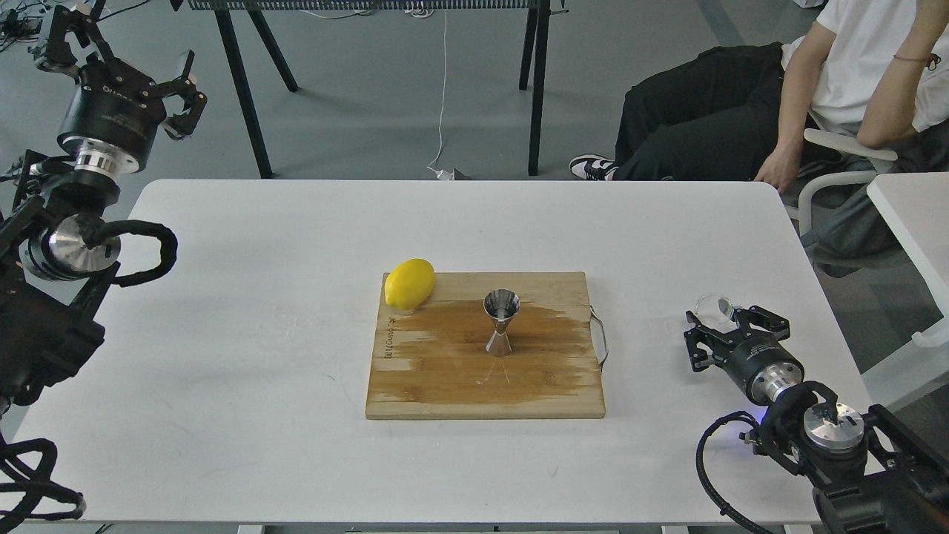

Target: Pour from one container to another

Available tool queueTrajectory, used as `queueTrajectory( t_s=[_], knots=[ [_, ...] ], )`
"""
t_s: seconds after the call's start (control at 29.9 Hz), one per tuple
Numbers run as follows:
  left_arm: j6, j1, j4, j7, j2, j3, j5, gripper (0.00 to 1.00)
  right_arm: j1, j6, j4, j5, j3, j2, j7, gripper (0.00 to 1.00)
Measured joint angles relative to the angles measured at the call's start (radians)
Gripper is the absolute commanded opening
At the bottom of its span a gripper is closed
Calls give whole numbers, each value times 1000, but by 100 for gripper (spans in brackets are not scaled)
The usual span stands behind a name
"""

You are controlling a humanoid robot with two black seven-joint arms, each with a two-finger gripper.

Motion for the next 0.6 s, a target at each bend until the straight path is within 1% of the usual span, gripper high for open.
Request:
queueTrajectory(
  t_s=[0.07,0.17,0.23,0.3,0.4,0.43,0.5,0.54,0.57,0.6],
  knots=[
    [1,0,1,-1,-1,0,1,100,0,3,-1,0,0,0,0,47],
    [1,1,3,-3,-1,0,1,100,0,6,-1,0,0,0,0,52],
    [1,2,3,-4,-1,0,1,100,0,7,-1,-1,-1,0,0,54],
    [1,2,3,-4,-1,0,1,100,0,7,-1,-1,-2,0,0,57],
    [0,2,3,-4,-1,0,0,100,0,8,1,-1,-3,0,0,58],
    [0,2,3,-4,-1,0,0,100,0,8,1,-1,-3,0,0,61],
    [0,2,3,-4,-1,0,0,100,0,8,3,0,-3,0,0,74],
    [-1,1,3,-4,-1,0,0,100,0,9,6,0,-3,0,0,90],
    [-1,1,3,-4,-1,0,0,100,0,9,9,0,-3,0,0,100],
    [-1,1,3,-4,-1,0,0,100,0,10,11,0,-3,0,1,99]
  ],
)
